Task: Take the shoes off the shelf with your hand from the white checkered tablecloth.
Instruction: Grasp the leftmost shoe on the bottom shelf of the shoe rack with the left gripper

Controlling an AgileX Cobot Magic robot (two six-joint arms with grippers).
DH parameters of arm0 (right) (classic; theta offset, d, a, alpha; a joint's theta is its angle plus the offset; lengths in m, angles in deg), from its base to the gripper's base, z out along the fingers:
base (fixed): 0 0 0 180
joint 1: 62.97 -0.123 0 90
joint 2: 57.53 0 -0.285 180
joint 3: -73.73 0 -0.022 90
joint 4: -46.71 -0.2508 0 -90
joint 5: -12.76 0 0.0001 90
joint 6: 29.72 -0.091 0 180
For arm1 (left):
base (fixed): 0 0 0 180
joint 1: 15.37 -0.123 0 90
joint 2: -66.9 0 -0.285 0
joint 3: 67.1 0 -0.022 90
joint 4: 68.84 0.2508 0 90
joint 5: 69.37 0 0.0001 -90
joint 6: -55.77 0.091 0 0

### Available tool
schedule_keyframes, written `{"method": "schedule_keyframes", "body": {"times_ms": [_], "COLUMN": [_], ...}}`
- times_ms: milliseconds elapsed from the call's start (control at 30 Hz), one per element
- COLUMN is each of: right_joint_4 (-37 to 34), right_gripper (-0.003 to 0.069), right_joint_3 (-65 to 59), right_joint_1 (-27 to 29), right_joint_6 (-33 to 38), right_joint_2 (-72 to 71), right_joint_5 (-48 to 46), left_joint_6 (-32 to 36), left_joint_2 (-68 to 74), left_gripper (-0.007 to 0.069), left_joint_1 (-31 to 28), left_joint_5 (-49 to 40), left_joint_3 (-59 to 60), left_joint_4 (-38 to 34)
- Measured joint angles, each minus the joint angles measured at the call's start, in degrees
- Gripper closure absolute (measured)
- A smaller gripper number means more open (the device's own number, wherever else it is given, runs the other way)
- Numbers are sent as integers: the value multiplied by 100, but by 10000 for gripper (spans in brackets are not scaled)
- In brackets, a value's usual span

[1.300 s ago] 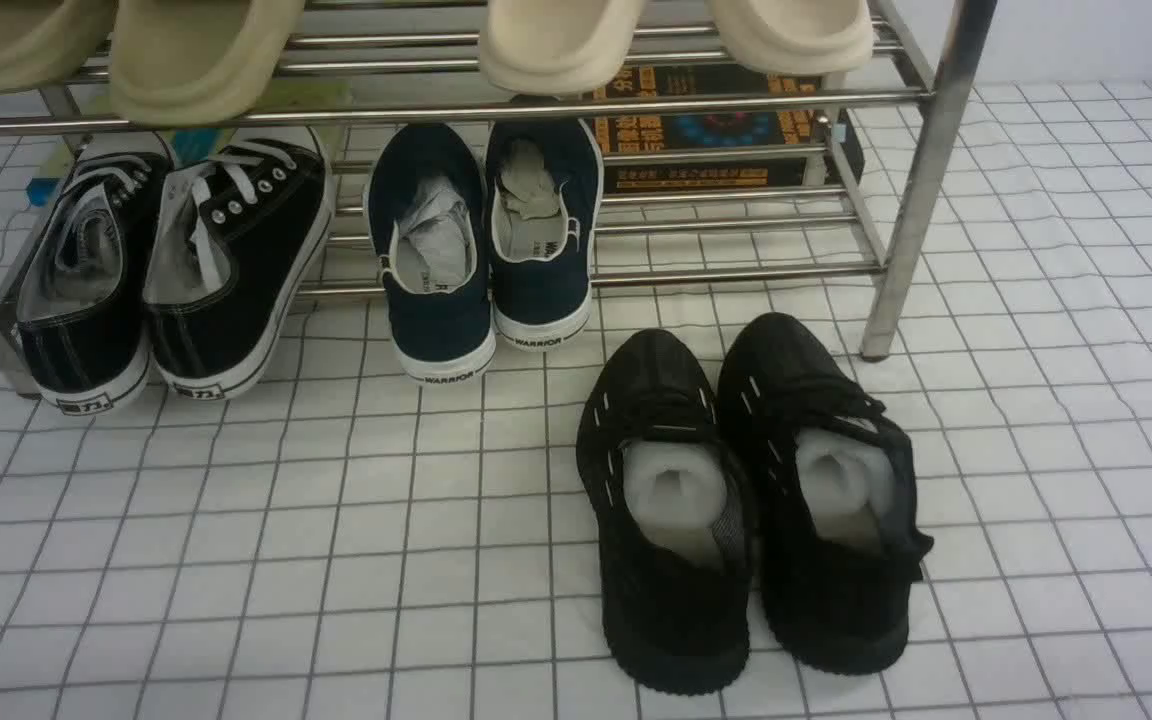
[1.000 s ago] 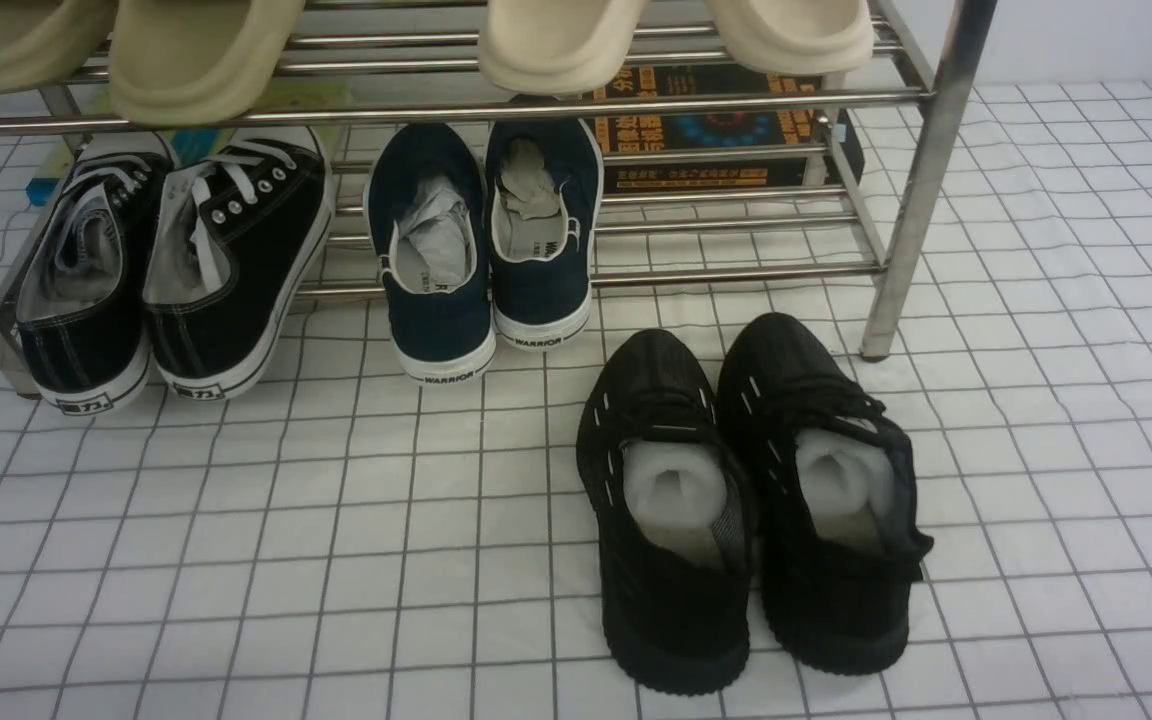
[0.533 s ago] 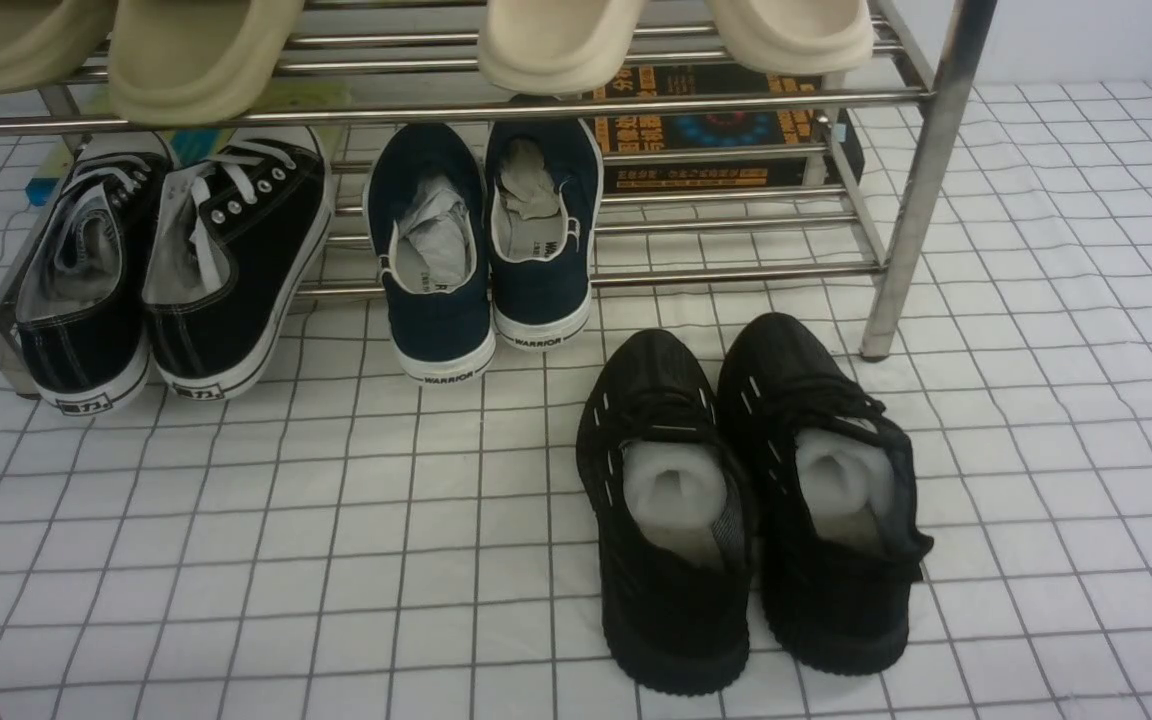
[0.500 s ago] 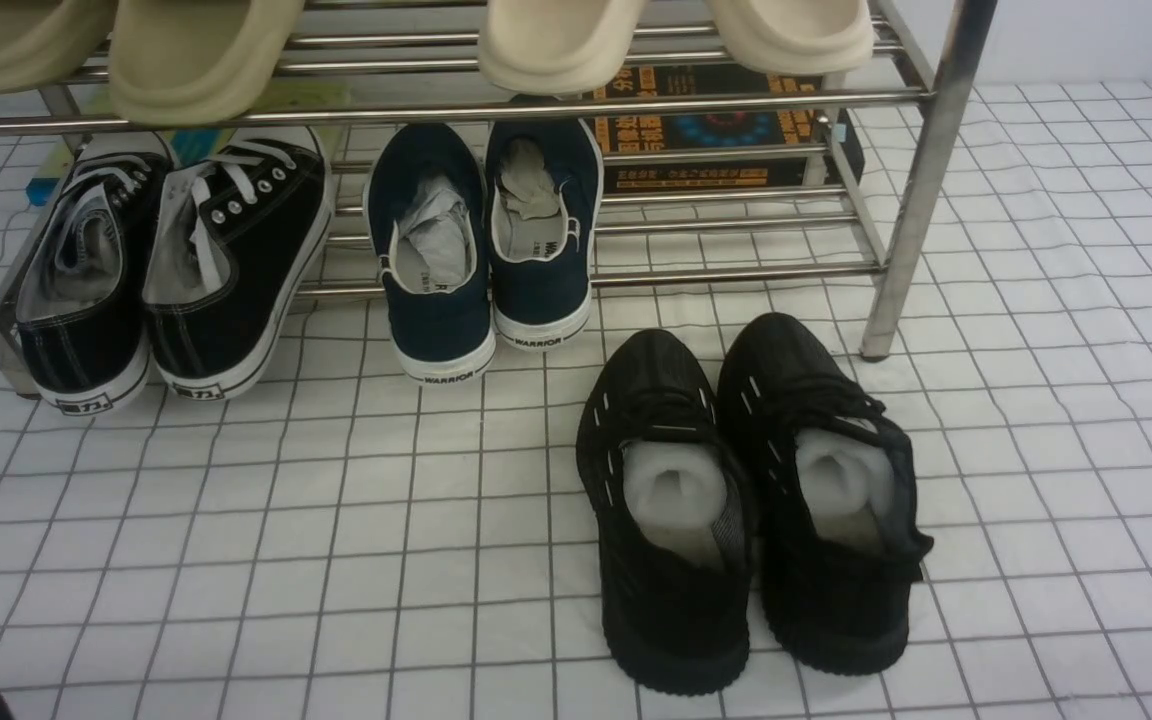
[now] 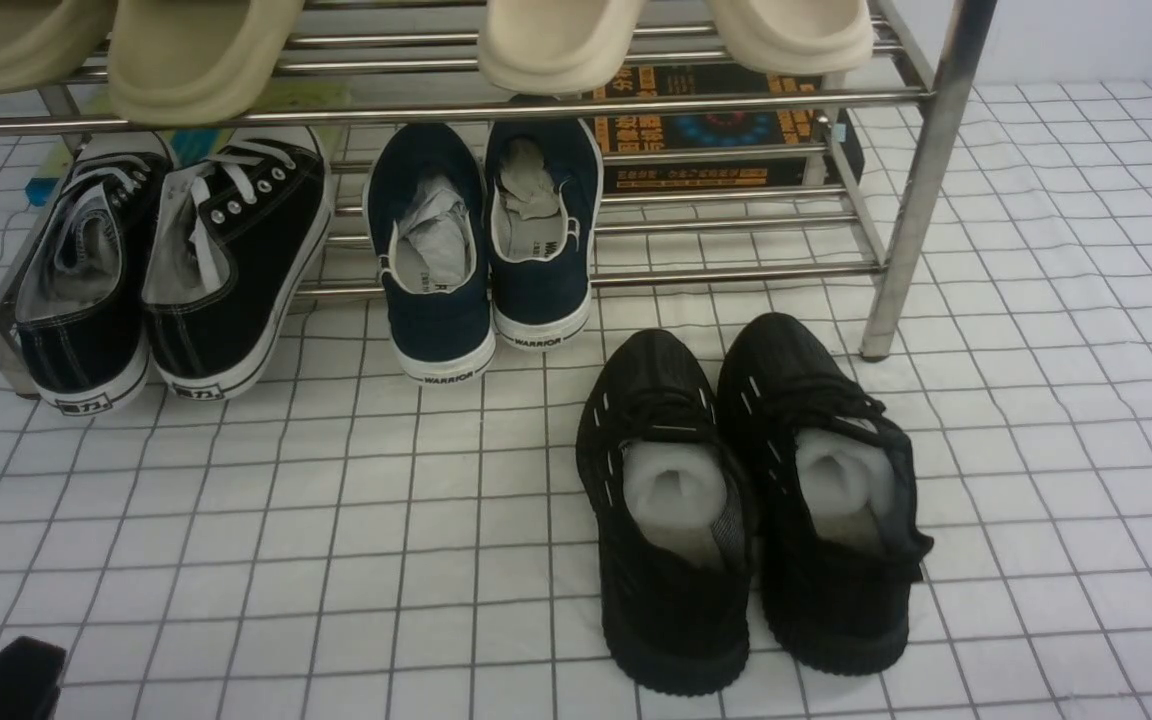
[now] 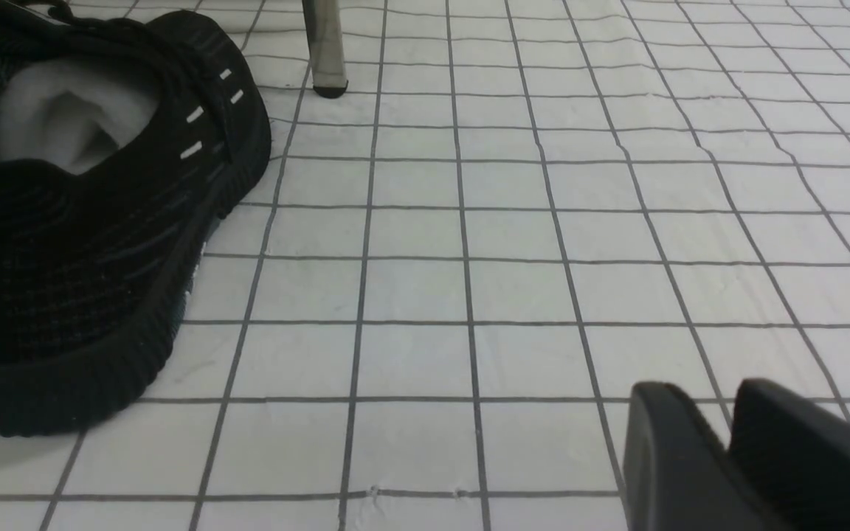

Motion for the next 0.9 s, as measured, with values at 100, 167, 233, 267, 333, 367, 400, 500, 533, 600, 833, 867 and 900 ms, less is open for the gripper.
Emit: {"method": "schedule_keyframes", "body": {"times_ms": [100, 167, 233, 267, 333, 367, 400, 500, 533, 600, 833, 867, 900], "right_joint_4": [0, 0, 0, 0, 0, 0, 0, 0, 0, 0, 0, 0, 0], "right_gripper": [503, 501, 500, 498, 496, 492, 491, 487, 485, 482, 475, 473, 473], "right_joint_3": [0, 0, 0, 0, 0, 0, 0, 0, 0, 0, 0, 0, 0], "right_joint_1": [0, 0, 0, 0, 0, 0, 0, 0, 0, 0, 0, 0, 0], "right_joint_6": [0, 0, 0, 0, 0, 0, 0, 0, 0, 0, 0, 0, 0], "right_joint_2": [0, 0, 0, 0, 0, 0, 0, 0, 0, 0, 0, 0, 0], "right_joint_5": [0, 0, 0, 0, 0, 0, 0, -5, -5, -5, -5, -5, -5], "left_joint_6": [173, 385, 741, 996, 1314, 1625, 1751, 1803, 1776, 1577, 2302, 2729, 2977], "left_joint_2": [0, 78, 433, 878, 1511, 2333, 2714, 3772, 4085, 4621, 6463, 6946, 7107], "left_gripper": [478, 543, 597, 616, 623, 623, 623, 621, 617, 613, 610, 610, 610], "left_joint_1": [0, 0, 0, 0, 0, 5, 11, 11, 11, -39, -761, -1087, -1296], "left_joint_5": [358, 361, 148, -267, -1143, -2359, -3158, -4494, -4705, -4798, -4863, -4933, -4976], "left_joint_3": [-236, -578, -1178, -1769, -2301, -3053, -3340, -4118, -4406, -4980, -6582, -6851, -6996], "left_joint_4": [67, 189, 403, 594, 875, 1380, 1763, 2970, 3519, 4403, 4124, 3642, 3317]}}
